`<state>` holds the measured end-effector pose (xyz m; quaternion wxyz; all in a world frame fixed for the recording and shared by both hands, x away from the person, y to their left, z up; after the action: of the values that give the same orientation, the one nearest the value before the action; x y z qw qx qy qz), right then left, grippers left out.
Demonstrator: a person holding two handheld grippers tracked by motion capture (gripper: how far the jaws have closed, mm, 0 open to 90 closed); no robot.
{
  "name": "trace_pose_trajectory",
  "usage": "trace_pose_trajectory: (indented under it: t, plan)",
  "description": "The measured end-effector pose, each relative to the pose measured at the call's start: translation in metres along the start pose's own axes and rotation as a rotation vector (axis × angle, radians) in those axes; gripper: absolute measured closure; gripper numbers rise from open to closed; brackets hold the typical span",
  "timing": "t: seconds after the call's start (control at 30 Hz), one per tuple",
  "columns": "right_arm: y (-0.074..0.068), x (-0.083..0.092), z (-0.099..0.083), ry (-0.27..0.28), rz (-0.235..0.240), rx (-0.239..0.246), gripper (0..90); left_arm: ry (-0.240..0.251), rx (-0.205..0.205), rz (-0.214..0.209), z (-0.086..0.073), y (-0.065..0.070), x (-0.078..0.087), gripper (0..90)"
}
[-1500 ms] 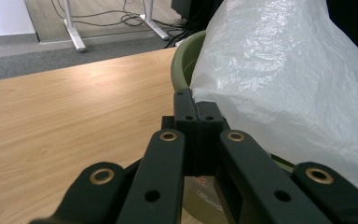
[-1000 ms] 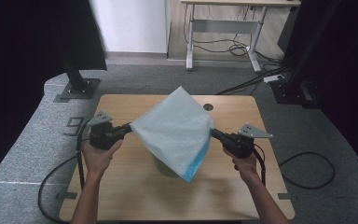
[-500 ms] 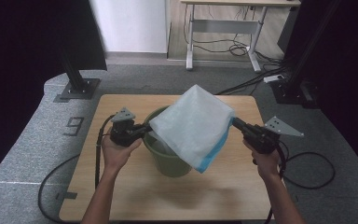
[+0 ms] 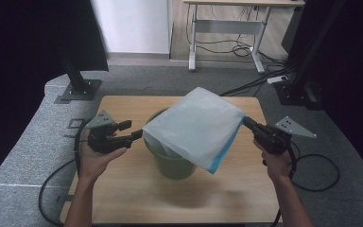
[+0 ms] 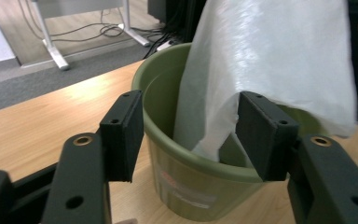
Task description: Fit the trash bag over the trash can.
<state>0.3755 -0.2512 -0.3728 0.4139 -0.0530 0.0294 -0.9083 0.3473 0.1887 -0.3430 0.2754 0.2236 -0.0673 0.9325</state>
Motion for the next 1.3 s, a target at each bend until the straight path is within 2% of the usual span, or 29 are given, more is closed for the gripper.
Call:
trace_pose_trajectory:
  t: [0.13,0.3,0.53,0.77,1.07,1.17,1.3]
  plan:
    - [0.000,0.000,0.001,0.000,-0.005,-0.003,88.7,0.025,-0.012,-0.024,0.006,0.009,0.006,39.9]
    - [-0.007,-0.004,0.002,-0.002,0.020,-0.001,88.8,0.020,-0.053,-0.062,0.014,0.031,-0.004,39.1]
    - [-0.034,-0.020,0.002,-0.015,0.100,0.026,88.7,-0.014,-0.099,-0.118,0.022,0.067,-0.030,35.1]
    - [-0.058,-0.036,-0.004,-0.033,0.167,0.048,88.7,-0.042,-0.109,-0.156,0.020,0.093,-0.053,30.7]
    - [-0.073,-0.049,-0.010,-0.045,0.217,0.037,88.7,-0.048,-0.107,-0.186,0.015,0.114,-0.072,27.4]
    - [-0.077,-0.052,-0.010,-0.046,0.232,0.034,88.7,-0.058,-0.115,-0.175,0.013,0.118,-0.077,29.3]
    - [-0.081,-0.055,-0.009,-0.041,0.246,0.029,88.7,-0.062,-0.105,-0.184,0.011,0.121,-0.080,32.5]
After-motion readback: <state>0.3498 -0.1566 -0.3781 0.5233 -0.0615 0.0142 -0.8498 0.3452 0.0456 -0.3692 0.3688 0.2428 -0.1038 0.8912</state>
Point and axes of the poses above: each handheld gripper's, and its own axes: x roughly backward along the jaws, z roughly out of its top, y roughly to its right, the point moved 4 cm from there along -x, roughly forward along the jaws, and after that the axes turned 12 degrees about z, right-handed, at the moved point
